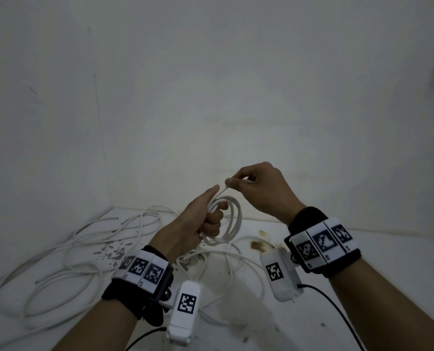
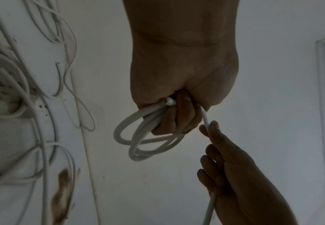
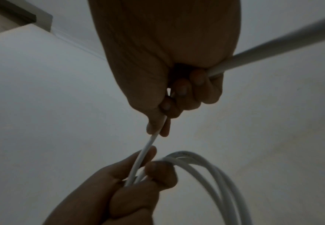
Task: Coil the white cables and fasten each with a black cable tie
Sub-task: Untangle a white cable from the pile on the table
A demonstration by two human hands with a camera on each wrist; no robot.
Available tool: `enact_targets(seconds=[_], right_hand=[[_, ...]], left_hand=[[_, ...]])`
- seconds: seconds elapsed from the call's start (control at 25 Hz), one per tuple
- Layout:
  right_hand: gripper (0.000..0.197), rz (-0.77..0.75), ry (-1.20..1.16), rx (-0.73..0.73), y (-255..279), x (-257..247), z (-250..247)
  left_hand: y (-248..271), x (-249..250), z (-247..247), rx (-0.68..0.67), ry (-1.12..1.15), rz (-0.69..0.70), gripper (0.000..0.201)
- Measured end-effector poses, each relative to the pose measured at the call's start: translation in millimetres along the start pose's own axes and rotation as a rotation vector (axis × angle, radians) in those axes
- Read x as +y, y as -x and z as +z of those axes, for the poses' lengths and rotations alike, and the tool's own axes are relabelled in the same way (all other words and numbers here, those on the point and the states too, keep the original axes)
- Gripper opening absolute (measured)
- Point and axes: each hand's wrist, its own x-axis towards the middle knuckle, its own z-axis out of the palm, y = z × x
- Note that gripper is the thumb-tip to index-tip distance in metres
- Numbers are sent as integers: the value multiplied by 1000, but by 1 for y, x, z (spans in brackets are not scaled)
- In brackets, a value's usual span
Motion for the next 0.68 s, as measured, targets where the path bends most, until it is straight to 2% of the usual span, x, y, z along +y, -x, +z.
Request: enact_targets(seconds=[0.12,0.32,0.44,0.52,0.6,0.68], right_hand=[[35,12,-17,-64,3,16,-10],[35,172,-180,-355,23,70,-25],[31,270,-12,-605,40,113,-22],[17,292,134,-724,50,137,-12],[14,341,165,-736,55,152,-2],[23,421,101,-584,55,157,5]], left_hand=[[0,-3,-5,123,1,13,47],[-3,8,-23,133,355,46,54],[-3,15,-29,124,495,98,59],[-5,17,-30,127,566,123,61],[-7,16,-29,136,591,128,59],[-8,13,-26,153,573,117,58]])
